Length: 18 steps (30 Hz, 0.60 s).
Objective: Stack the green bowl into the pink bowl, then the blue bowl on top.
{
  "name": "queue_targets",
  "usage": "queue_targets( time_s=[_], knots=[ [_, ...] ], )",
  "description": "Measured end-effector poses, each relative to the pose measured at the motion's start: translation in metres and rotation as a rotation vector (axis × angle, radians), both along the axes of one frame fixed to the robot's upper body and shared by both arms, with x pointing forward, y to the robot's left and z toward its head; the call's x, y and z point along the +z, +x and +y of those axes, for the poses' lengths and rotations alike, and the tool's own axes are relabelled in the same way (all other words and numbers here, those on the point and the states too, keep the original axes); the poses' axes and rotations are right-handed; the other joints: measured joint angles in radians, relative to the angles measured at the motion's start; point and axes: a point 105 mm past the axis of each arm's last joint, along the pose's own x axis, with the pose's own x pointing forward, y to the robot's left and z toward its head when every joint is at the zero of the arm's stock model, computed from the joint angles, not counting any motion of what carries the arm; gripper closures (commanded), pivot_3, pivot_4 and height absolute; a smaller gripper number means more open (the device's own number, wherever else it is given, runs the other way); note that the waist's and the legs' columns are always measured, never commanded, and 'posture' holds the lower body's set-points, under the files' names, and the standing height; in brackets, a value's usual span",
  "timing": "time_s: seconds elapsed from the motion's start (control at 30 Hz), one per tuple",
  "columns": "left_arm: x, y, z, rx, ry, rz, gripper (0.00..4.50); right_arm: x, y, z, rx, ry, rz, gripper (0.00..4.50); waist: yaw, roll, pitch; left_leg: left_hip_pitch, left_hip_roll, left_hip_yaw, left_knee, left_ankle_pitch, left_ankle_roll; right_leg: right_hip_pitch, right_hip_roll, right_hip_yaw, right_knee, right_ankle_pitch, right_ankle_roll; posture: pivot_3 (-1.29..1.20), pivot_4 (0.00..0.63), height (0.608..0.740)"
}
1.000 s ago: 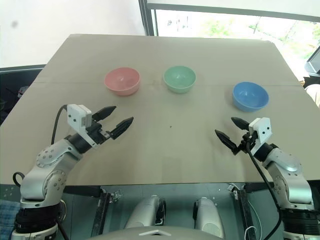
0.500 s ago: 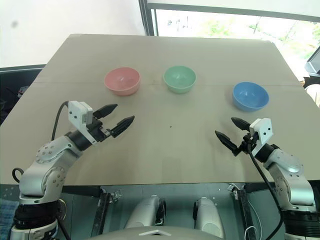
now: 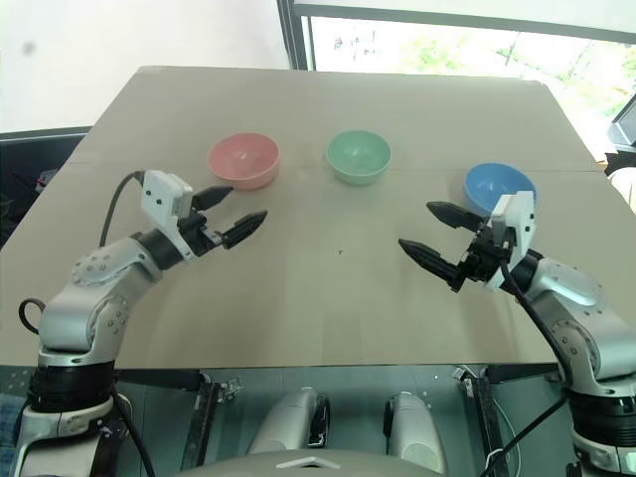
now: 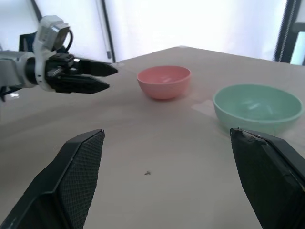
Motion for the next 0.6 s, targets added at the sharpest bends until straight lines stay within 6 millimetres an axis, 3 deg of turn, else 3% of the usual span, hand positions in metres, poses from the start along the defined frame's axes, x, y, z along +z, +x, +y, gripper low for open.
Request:
queue_targets(
  time_s=[0.13, 0.4, 0.6],
  knots=[
    [0.001, 0.010, -0.003, 0.006, 0.057, -0.014, 0.00, 0.018, 0.000, 0.008, 0.030, -0.029, -0.051, 0.07, -0.001, 0.000, 0.000, 0.000, 0.000, 0.000, 0.000, 0.000, 0.000, 0.000, 0.000, 0.000, 0.000, 0.000, 0.000, 0.00, 0.150, 0.740],
    [0.006, 0.040, 0.008, 0.067, 0.143, -0.043, 0.00, 0.018, 0.003, 0.009, 0.011, -0.037, -0.045, 0.07, -0.001, 0.000, 0.000, -0.001, 0.000, 0.000, 0.000, 0.000, 0.000, 0.000, 0.000, -0.001, 0.001, 0.000, 0.000, 0.00, 0.150, 0.740],
    [-0.010, 0.055, 0.018, 0.096, 0.220, -0.019, 0.00, 0.017, 0.005, 0.009, -0.003, -0.042, -0.049, 0.07, 0.001, -0.001, 0.000, -0.002, 0.000, -0.001, 0.001, 0.000, 0.000, 0.000, 0.001, -0.001, 0.001, 0.000, 0.000, 0.00, 0.150, 0.740]
  ],
)
